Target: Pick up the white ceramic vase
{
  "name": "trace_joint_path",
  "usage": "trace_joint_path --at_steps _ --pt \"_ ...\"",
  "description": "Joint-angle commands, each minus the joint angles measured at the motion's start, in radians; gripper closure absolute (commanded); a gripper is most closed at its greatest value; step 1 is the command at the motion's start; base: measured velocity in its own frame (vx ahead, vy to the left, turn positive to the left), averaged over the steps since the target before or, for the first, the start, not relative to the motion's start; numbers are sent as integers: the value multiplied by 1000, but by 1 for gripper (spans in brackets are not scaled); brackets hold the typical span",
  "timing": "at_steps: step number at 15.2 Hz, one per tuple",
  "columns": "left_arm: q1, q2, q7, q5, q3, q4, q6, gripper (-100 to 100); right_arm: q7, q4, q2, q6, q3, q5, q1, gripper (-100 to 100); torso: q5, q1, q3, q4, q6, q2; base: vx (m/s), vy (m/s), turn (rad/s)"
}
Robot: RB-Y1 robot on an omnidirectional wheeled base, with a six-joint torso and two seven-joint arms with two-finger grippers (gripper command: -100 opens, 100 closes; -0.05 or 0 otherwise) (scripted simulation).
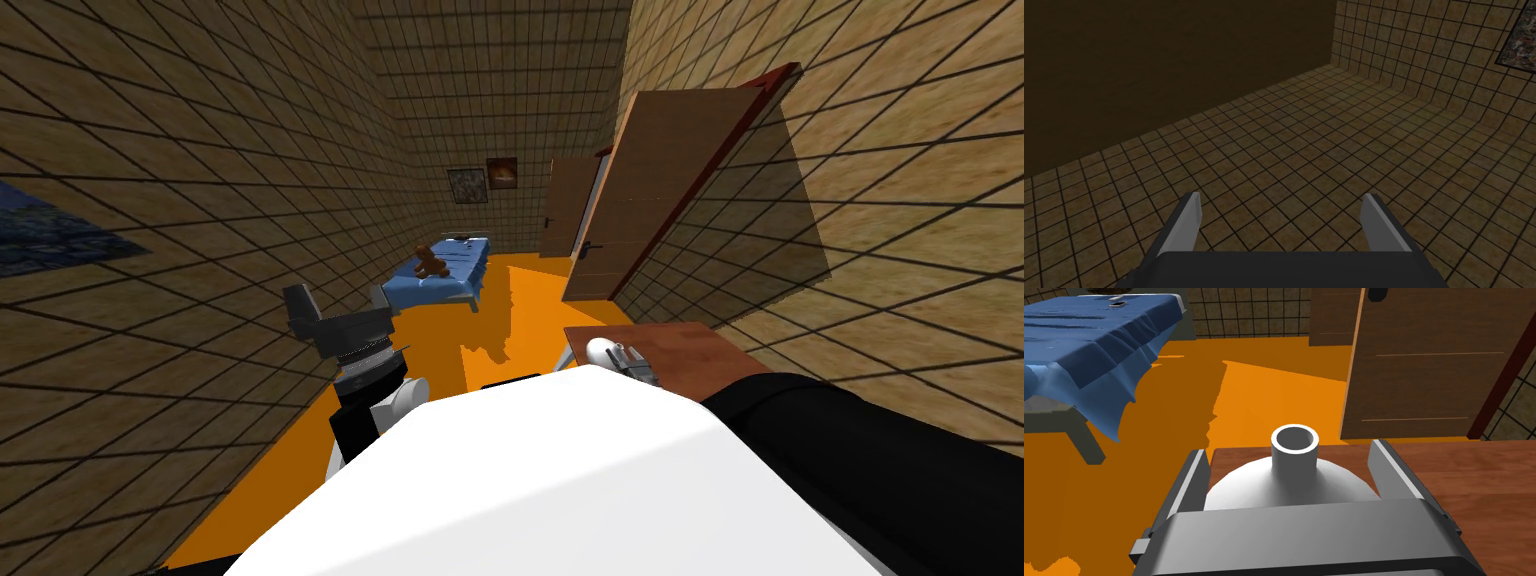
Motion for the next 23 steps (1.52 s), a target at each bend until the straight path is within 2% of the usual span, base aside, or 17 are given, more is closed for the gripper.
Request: trace_joint_path --at_steps 1,3,4,5,7,9,10,12,14,15,17,19,20,22,23 --pt "0 0 0 0 0 0 0 0 50 17 50 49 -25 -28 -50 -100 0 0 0 0 0 0 -111 -89 140" --pt "0 0 0 0 0 0 0 0 82 17 71 49 -25 -28 -84 -100 -2 -9 4 1 -1 8 -182 -166 137" --pt "0 0 0 0 0 0 0 0 102 17 71 49 -25 -28 -84 -100 -2 -11 5 2 0 9 -102 -99 -1" --pt "0 0 0 0 0 0 0 0 125 35 115 97 -49 -56 -120 -100 -2 -9 4 2 0 7 -156 -158 113" --pt "0 0 0 0 0 0 0 0 168 35 143 98 -49 -56 -165 -100 -3 -13 5 2 -1 9 -151 -153 116" --pt "0 0 0 0 0 0 0 0 203 35 143 98 -49 -56 -168 -100 -3 -12 3 1 0 5 -64 -49 6" --pt "0 0 0 0 0 0 0 0 231 52 187 147 -74 -84 -210 -100 -3 -10 1 0 1 2 -124 -104 112" --pt "0 0 0 0 0 0 0 0 276 52 214 147 -74 -84 -242 -100 -4 -17 3 0 0 6 -162 -150 125" --pt "0 0 0 0 0 0 0 0 305 52 214 147 -74 -84 -252 -100 -5 -17 1 0 1 3 -68 -48 2" --pt "0 0 0 0 0 0 0 0 337 69 260 196 -99 -112 -291 -100 -5 -15 -1 -1 1 0 -127 -66 97" --pt "0 0 0 0 0 0 0 0 375 69 285 196 -99 -112 -330 -100 -6 -22 0 -1 0 2 -165 -134 135" --pt "0 0 0 0 0 0 0 0 407 69 285 196 -99 -112 -336 -100 -7 -24 -2 -2 1 -2 -62 -69 1" --pt "0 0 0 0 0 0 0 0 431 86 328 245 -124 -139 -381 -100 -7 -22 -3 -3 2 -4 -112 -93 132" --pt "0 0 0 0 0 0 0 0 473 86 356 245 -124 -139 -420 -100 -10 -26 -3 -3 -1 -2 -166 -125 107" --pt "0 0 0 0 0 0 0 0 493 86 356 245 -124 -139 -420 -100 -11 -28 -4 -3 -1 -3 -108 -80 22"
